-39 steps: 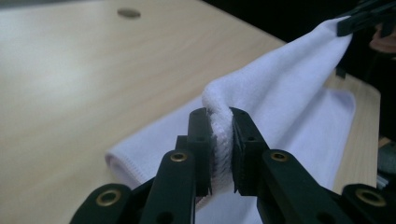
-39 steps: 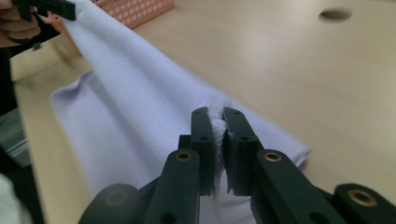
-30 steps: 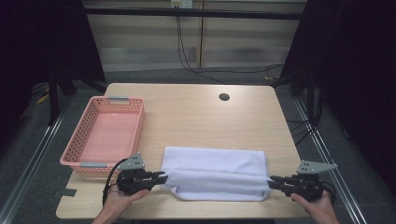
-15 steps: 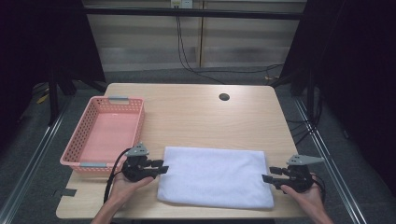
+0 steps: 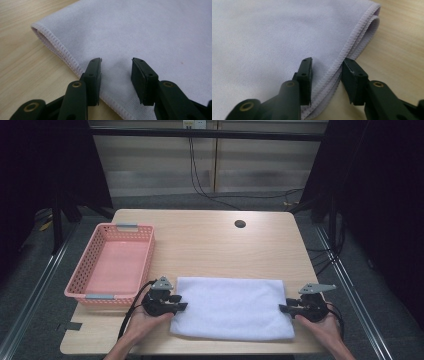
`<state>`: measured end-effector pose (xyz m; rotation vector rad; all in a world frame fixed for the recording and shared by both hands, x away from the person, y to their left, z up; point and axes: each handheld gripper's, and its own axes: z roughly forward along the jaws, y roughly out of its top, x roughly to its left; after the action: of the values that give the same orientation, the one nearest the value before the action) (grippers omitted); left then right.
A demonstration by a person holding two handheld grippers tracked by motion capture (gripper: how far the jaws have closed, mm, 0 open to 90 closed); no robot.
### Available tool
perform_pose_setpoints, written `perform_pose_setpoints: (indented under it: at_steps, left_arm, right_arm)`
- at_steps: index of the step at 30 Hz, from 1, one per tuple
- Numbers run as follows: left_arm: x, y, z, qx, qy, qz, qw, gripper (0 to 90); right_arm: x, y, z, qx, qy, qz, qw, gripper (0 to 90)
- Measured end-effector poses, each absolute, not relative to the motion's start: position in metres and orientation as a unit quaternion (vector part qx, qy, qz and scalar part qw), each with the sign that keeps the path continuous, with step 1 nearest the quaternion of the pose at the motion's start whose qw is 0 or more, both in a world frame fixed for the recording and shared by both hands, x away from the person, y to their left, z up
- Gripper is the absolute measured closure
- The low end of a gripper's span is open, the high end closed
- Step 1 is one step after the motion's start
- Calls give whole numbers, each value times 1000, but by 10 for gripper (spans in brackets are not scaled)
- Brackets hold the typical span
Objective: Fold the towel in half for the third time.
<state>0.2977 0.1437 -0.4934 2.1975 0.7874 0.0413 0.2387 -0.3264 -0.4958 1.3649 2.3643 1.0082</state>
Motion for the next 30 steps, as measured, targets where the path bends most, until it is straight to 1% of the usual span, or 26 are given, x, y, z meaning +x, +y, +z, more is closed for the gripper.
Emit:
perform_pose_setpoints:
  at_steps: [4,6,7,8,9,10,11,13,15,18,21,23,26,28,30]
  left_arm:
    - [302,131,-495,863,306,1,401,591]
    - [303,124,-495,866,300,1,401,589]
    - [304,121,-495,866,298,-2,401,578]
    - [305,120,-494,863,307,-7,402,568]
    - [307,120,-494,862,306,-15,403,556]
    - [309,121,-492,859,309,-21,407,524]
    - [310,123,-490,855,316,-11,411,516]
    - [313,128,-485,848,322,-4,422,466]
    - [315,130,-482,842,326,-2,430,461]
    - [323,127,-480,843,330,8,425,450]
    - [332,121,-477,838,332,8,433,445]
    - [337,118,-476,832,334,9,443,442]
    - [344,115,-478,835,339,9,434,437]
    - [347,115,-478,832,341,8,438,434]
    - [351,115,-475,829,345,12,441,432]
  right_arm:
    - [250,-337,-495,475,800,338,137,686]
    - [250,-343,-495,479,799,334,144,681]
    - [248,-344,-494,487,796,330,145,638]
    - [246,-347,-494,482,798,328,151,573]
    - [243,-349,-492,479,798,328,161,529]
    - [239,-351,-490,476,796,331,171,478]
    - [235,-351,-488,476,792,343,170,431]
    - [223,-346,-480,472,783,364,177,410]
    - [213,-336,-472,454,786,383,173,400]
    - [204,-312,-466,428,790,414,148,399]
    - [203,-283,-466,406,801,425,115,391]
    - [206,-258,-466,383,811,432,94,387]
    - [214,-221,-467,351,825,438,64,374]
    - [221,-193,-468,331,836,436,46,351]
    - [229,-165,-470,310,845,435,22,347]
